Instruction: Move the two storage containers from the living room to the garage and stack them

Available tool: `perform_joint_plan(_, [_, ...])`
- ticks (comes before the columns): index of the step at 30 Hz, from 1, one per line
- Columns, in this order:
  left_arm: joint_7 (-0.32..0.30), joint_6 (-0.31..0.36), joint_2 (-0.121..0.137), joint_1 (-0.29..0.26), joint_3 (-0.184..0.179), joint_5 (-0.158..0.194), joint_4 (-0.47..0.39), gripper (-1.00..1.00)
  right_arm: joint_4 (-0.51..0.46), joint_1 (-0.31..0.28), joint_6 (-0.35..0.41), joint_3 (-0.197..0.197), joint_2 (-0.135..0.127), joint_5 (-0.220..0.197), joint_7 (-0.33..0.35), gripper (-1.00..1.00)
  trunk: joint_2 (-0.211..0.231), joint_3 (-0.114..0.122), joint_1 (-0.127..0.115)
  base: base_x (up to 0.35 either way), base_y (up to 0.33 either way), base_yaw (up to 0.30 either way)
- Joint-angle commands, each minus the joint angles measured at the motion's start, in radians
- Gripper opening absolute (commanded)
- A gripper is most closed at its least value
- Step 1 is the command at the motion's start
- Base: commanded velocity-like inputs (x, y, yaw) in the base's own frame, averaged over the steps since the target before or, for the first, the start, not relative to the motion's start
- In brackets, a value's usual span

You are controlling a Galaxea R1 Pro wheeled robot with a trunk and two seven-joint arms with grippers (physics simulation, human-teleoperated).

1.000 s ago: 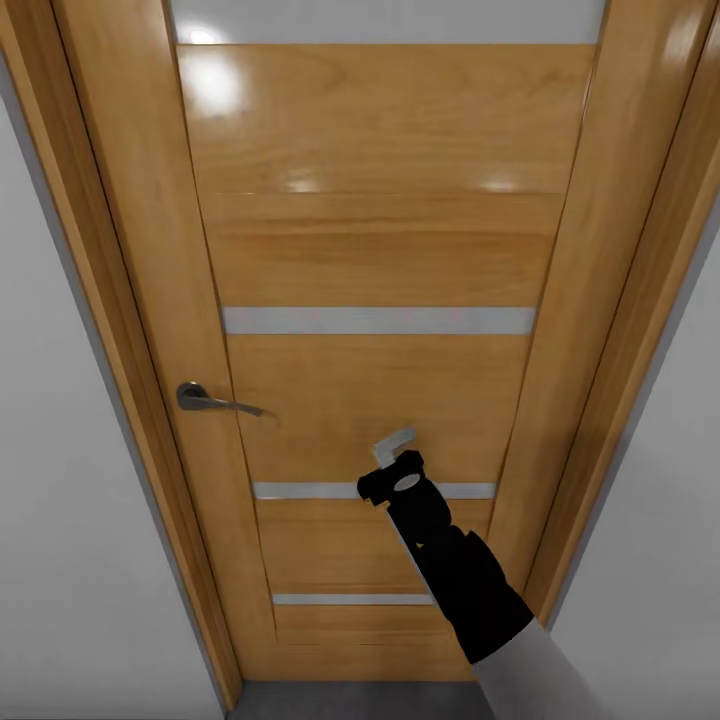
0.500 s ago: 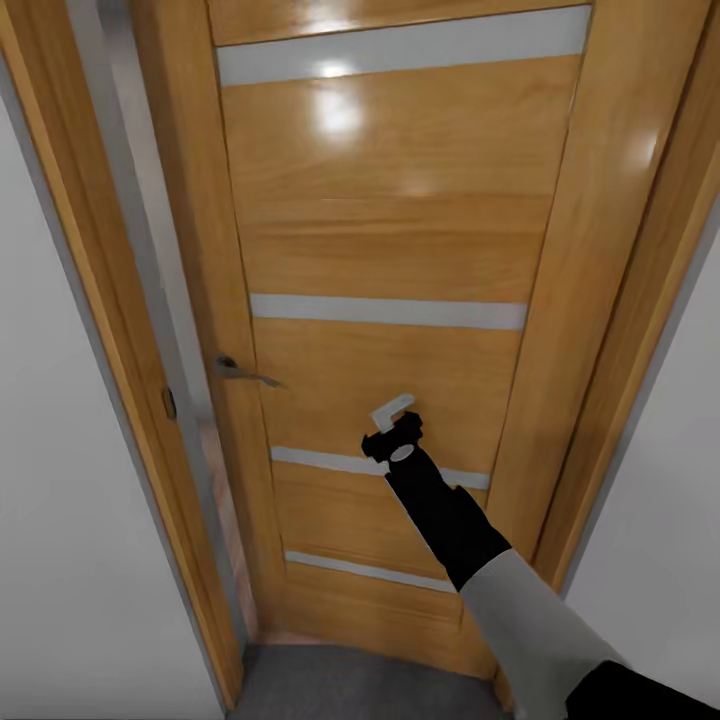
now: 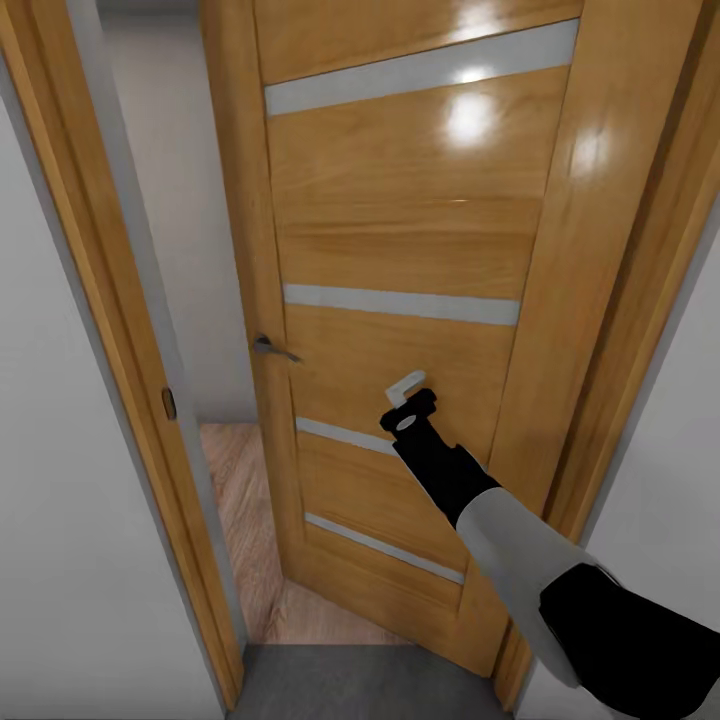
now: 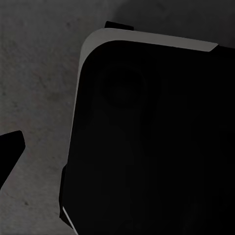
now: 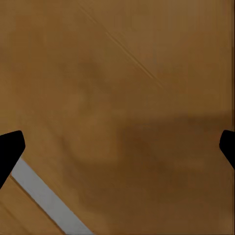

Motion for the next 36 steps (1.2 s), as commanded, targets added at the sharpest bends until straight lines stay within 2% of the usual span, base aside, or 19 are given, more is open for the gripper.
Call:
perform_joint_plan(1, [0.001,-0.002,0.0,0.0,0.0,0.006,0.0,1.0,-0.001,-0.001,0.008,0.003,0.0,0.006,-0.003,1.0,-0.001,-0.001,0.0,0.0,0.0,0.0])
perform_joint_plan(27, [0.002,-0.002,0.0,0.0,0.002,0.006,-0.001,1.0,0.0,-0.001,0.012,0.004,0.0,0.002,-0.009,1.0,-0.001,-0.001,0.0,0.0,0.0,0.0])
perform_joint_plan(31, [0.001,-0.002,0.0,0.0,0.0,0.007,0.0,1.0,0.0,-0.001,0.003,0.004,0.0,0.011,-0.046,1.0,-0.001,-0.001,0.0,0.278,0.0,0.0])
perform_joint_plan(36, [0.001,-0.002,0.0,0.0,0.001,0.007,0.0,1.0,0.0,-0.001,0.005,0.004,0.0,0.012,-0.054,1.0,-0.001,-0.001,0.0,0.319,0.0,0.0])
